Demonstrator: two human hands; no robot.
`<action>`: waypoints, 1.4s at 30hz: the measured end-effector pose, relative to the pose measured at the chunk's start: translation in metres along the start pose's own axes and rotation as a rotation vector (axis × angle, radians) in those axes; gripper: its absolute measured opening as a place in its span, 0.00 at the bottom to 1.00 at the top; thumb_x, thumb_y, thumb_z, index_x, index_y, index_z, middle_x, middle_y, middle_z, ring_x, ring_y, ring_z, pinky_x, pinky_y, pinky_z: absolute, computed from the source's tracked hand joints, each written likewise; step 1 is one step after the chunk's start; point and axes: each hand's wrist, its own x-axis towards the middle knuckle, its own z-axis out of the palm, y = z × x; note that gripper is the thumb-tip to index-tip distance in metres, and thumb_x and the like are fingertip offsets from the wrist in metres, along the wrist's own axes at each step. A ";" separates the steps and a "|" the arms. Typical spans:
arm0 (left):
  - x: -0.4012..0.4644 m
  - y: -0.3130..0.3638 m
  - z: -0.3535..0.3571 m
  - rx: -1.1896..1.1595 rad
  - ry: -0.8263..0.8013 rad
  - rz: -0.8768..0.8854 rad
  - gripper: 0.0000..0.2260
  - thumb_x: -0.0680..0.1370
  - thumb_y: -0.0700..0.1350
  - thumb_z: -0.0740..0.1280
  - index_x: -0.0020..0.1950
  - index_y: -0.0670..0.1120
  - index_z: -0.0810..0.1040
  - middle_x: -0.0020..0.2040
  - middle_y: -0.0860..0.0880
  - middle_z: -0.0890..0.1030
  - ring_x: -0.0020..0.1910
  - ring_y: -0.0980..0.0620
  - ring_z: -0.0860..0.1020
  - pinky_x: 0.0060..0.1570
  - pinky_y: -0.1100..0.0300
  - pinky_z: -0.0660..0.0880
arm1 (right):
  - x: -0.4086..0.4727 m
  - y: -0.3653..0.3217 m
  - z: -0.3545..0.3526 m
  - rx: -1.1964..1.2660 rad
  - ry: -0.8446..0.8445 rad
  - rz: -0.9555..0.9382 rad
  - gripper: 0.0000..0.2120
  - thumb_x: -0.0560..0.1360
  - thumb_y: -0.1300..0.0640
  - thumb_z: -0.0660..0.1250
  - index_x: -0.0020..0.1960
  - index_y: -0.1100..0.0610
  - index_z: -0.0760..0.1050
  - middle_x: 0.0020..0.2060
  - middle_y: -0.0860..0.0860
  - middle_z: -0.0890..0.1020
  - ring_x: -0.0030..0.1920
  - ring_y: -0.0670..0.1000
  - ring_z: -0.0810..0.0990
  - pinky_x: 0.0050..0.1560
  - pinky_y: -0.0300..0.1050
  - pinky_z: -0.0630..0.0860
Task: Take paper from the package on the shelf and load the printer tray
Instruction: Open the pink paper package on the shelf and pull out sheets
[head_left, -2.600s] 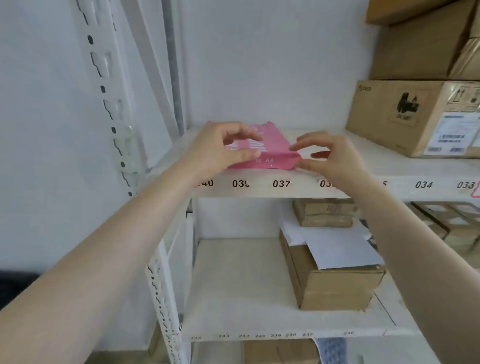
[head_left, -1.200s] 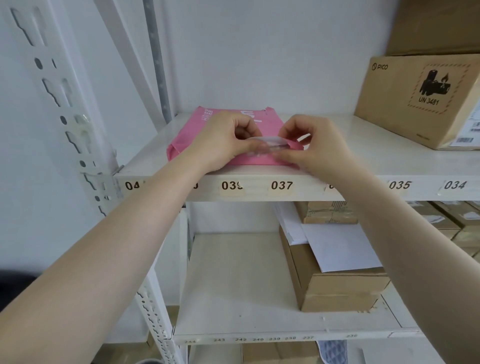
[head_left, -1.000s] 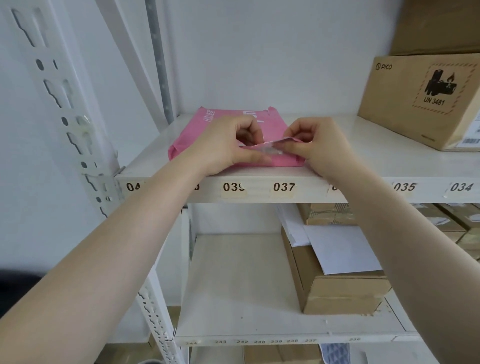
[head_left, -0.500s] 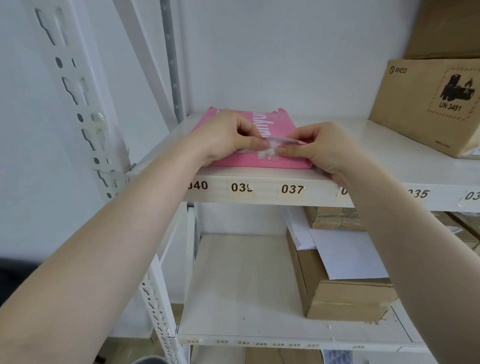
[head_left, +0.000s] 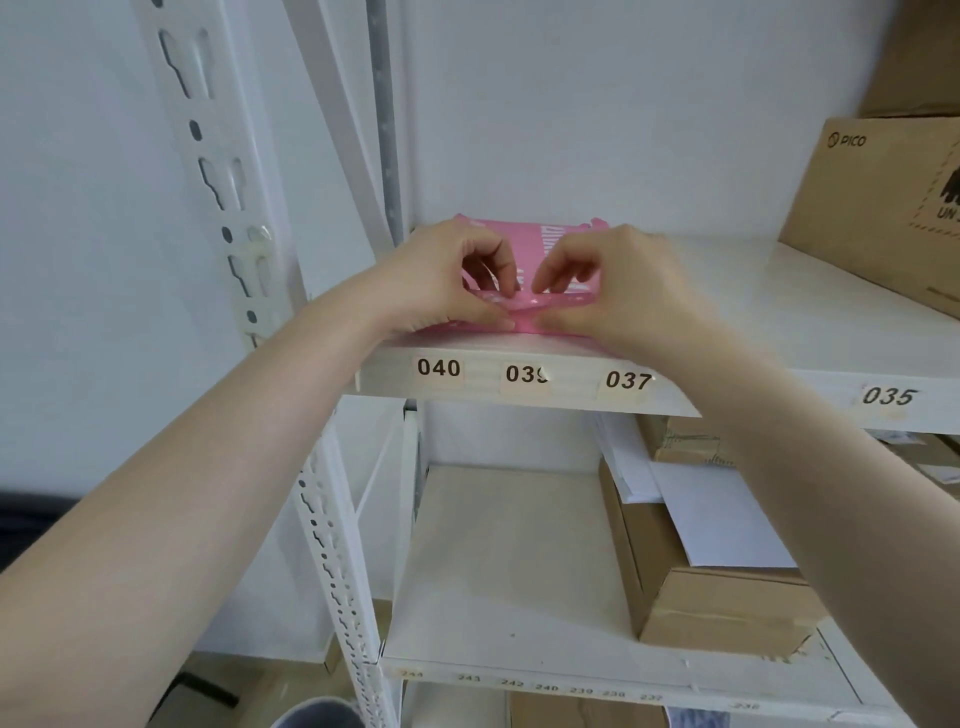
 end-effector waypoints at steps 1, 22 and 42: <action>-0.001 -0.002 -0.001 0.007 0.003 0.007 0.12 0.64 0.43 0.79 0.40 0.50 0.78 0.40 0.58 0.80 0.38 0.62 0.76 0.40 0.72 0.72 | 0.003 -0.004 0.004 -0.022 -0.006 -0.032 0.11 0.61 0.43 0.75 0.40 0.43 0.78 0.35 0.39 0.78 0.44 0.47 0.75 0.51 0.46 0.68; -0.021 -0.020 -0.007 -0.356 0.085 -0.034 0.07 0.69 0.42 0.76 0.43 0.46 0.79 0.34 0.52 0.82 0.34 0.55 0.78 0.36 0.68 0.72 | 0.021 0.002 0.012 0.614 -0.023 0.135 0.07 0.66 0.57 0.77 0.37 0.60 0.83 0.21 0.46 0.77 0.19 0.45 0.71 0.21 0.35 0.66; -0.008 -0.016 0.001 0.038 0.104 0.122 0.09 0.68 0.56 0.74 0.47 0.64 0.82 0.60 0.59 0.73 0.63 0.62 0.69 0.65 0.60 0.65 | 0.033 0.008 -0.006 0.499 -0.208 0.351 0.06 0.62 0.47 0.78 0.32 0.48 0.84 0.26 0.43 0.81 0.28 0.41 0.76 0.32 0.34 0.71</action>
